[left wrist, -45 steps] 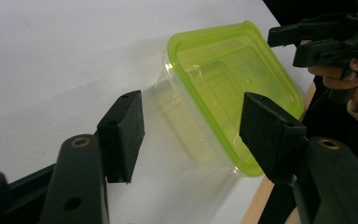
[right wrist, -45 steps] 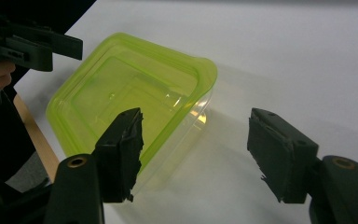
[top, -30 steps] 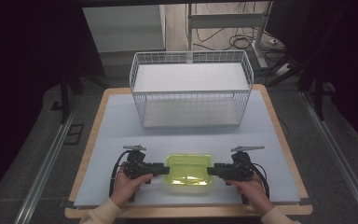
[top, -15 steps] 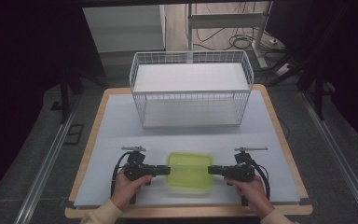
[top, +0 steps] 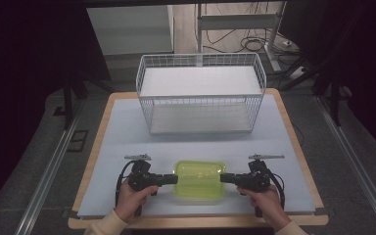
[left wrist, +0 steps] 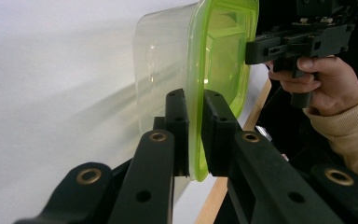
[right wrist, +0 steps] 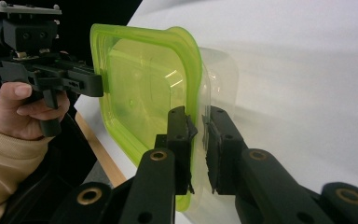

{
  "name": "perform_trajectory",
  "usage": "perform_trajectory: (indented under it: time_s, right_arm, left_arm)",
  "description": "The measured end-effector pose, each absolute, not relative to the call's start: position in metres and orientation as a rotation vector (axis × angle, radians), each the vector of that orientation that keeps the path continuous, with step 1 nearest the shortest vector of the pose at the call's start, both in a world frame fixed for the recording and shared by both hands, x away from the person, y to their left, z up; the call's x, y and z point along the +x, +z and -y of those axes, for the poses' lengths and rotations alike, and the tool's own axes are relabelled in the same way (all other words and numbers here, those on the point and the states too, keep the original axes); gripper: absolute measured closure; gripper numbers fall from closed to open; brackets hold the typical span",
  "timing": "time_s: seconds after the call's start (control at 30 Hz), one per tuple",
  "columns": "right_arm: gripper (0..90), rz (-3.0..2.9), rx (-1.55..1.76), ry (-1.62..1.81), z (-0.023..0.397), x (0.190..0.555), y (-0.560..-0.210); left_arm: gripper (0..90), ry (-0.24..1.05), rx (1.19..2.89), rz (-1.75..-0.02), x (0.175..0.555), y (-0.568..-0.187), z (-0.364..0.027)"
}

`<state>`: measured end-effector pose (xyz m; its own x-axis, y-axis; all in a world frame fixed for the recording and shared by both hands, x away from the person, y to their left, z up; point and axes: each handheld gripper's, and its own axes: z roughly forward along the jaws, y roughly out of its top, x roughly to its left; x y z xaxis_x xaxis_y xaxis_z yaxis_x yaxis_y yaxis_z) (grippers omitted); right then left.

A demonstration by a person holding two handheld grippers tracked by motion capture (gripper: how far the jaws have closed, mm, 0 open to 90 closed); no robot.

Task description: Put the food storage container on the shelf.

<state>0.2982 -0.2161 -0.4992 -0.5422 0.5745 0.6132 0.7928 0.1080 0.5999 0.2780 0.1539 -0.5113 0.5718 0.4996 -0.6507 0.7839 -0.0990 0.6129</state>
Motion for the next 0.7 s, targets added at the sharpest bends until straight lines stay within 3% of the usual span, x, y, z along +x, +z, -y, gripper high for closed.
perform_trajectory:
  time_s: [0.7]
  right_arm:
    - [80.5, 2.238, -1.335, -1.512, 0.215, 0.308, -0.471]
  left_arm:
    - [82.3, -0.299, 1.741, -1.016, 0.294, -0.488, -0.154]
